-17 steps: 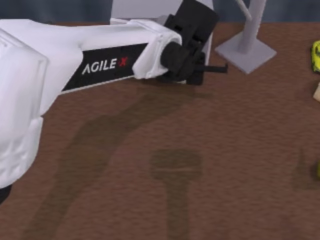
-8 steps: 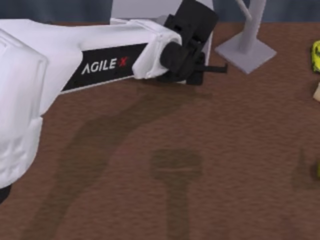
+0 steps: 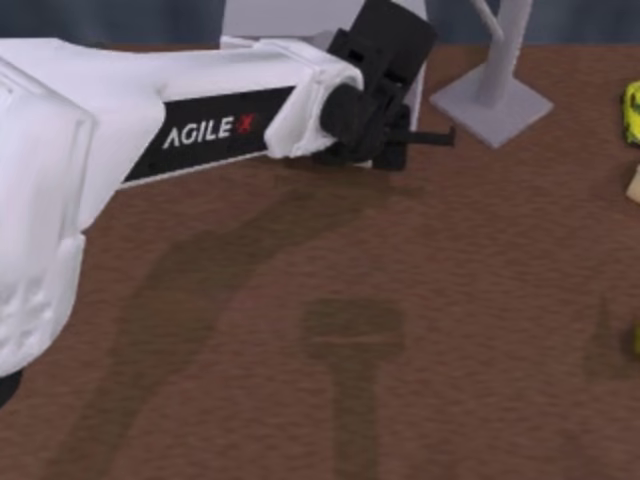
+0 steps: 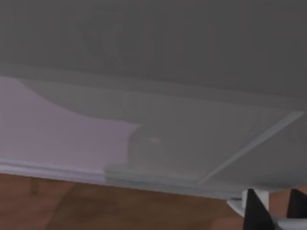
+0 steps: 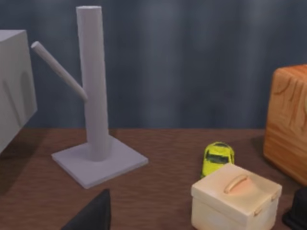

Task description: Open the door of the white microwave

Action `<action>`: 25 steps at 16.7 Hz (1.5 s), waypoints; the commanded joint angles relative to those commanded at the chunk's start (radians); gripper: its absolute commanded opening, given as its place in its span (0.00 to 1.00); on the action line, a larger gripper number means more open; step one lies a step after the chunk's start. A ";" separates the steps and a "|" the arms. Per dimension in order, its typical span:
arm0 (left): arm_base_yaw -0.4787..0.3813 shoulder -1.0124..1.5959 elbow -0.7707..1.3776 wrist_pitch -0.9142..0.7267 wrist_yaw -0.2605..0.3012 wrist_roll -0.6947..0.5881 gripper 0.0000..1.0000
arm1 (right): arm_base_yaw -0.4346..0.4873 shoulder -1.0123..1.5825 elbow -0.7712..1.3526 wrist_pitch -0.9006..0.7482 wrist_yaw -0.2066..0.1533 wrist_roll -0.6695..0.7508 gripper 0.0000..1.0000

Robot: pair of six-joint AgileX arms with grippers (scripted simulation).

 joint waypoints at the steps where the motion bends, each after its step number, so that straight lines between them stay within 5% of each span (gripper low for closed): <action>1: 0.000 0.000 0.000 0.000 0.000 0.000 0.00 | 0.000 0.000 0.000 0.000 0.000 0.000 1.00; 10: 0.011 -0.056 -0.091 0.056 0.051 0.068 0.00 | 0.000 0.000 0.000 0.000 0.000 0.000 1.00; 25: 0.012 -0.057 -0.095 0.057 0.052 0.070 0.00 | 0.000 0.000 0.000 0.000 0.000 0.000 1.00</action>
